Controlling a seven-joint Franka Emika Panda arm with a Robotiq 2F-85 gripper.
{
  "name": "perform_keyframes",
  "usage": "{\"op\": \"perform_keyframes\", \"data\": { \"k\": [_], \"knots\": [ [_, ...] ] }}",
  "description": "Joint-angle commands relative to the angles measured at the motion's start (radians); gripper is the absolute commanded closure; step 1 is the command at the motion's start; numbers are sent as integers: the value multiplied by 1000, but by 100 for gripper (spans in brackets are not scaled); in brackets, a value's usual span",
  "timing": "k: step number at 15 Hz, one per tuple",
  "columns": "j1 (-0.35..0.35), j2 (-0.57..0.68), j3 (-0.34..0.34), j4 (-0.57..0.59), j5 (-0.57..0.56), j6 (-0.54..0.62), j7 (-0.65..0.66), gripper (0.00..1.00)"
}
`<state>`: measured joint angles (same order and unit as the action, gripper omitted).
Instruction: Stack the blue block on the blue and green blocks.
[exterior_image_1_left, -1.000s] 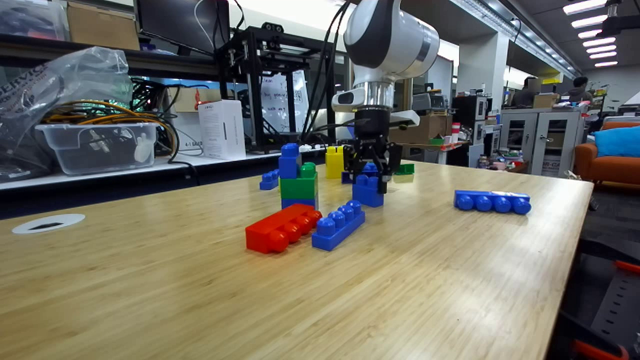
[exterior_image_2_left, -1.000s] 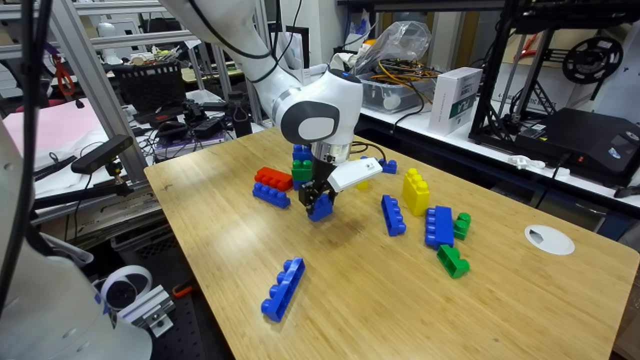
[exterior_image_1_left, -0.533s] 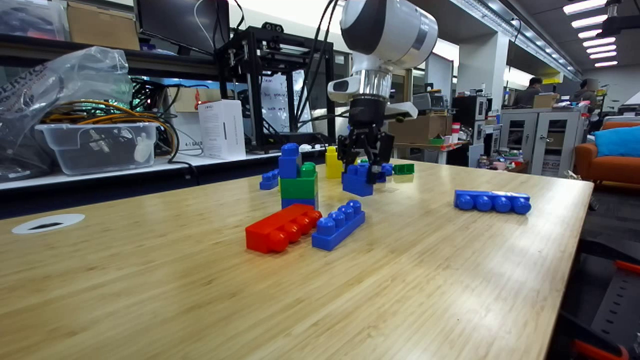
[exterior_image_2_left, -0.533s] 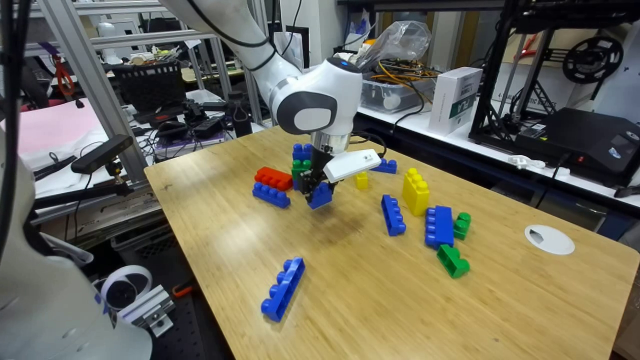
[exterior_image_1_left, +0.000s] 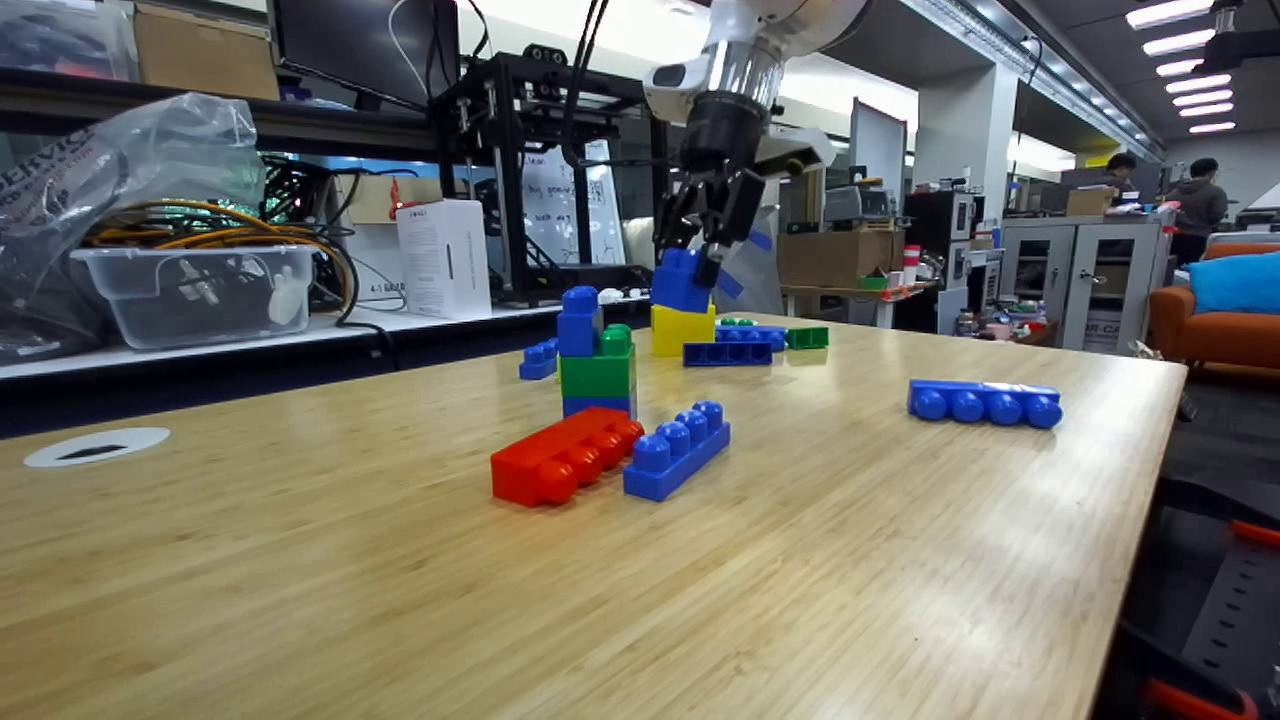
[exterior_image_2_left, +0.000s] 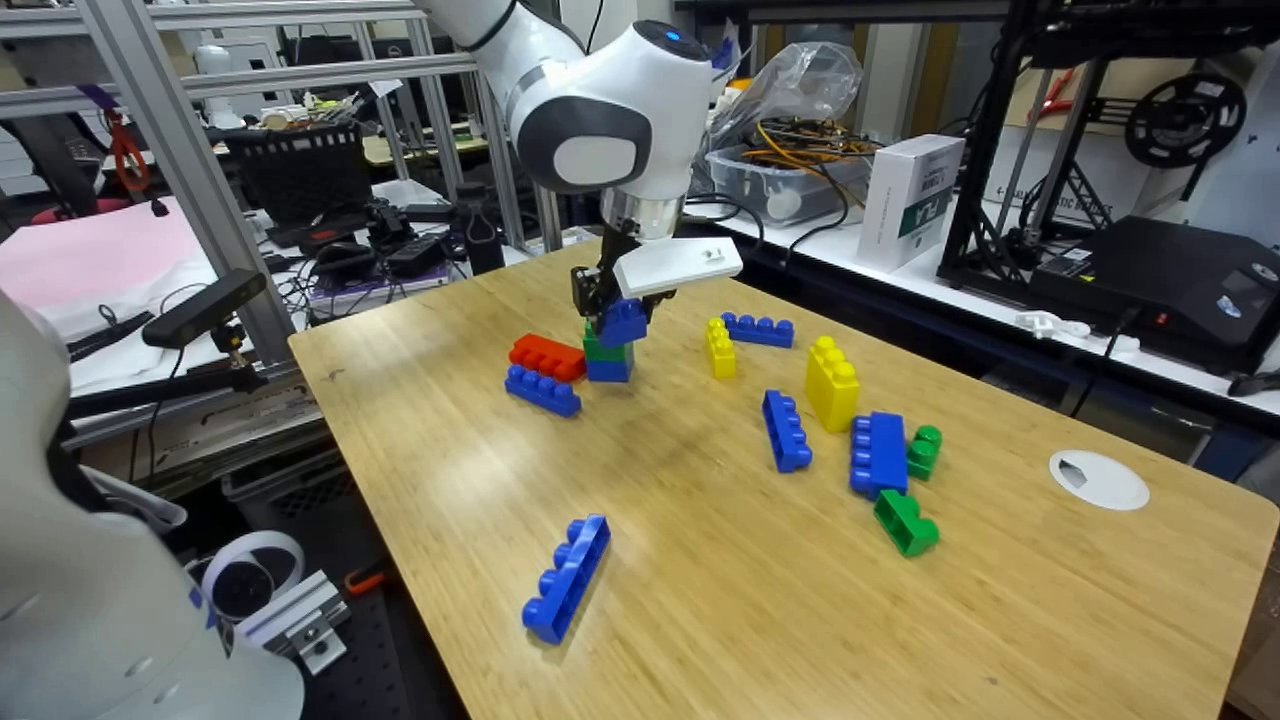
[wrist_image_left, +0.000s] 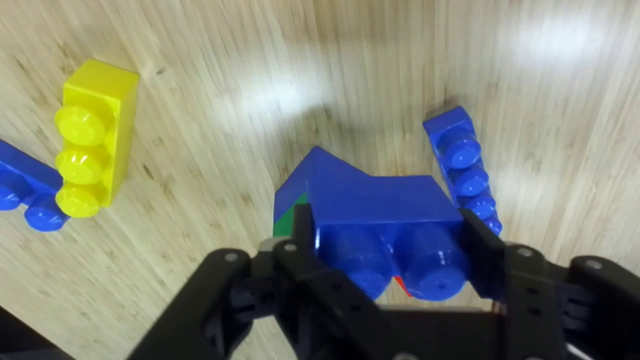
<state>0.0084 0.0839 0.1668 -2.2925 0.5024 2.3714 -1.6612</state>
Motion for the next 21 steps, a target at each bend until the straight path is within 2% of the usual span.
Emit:
{"op": "perform_keyframes", "data": {
  "k": [1, 5, 10, 15, 21],
  "knots": [
    [20, -57, -23, -17, 1, -50, 101, 55],
    [39, -91, -31, -5, 6, -81, 240, 55],
    [65, -104, -31, -5, 32, -66, 361, 55],
    [91, -100, -24, -9, 83, -59, 436, 55],
    [104, -99, -25, -31, 189, -49, 446, 55]
  ]
}}
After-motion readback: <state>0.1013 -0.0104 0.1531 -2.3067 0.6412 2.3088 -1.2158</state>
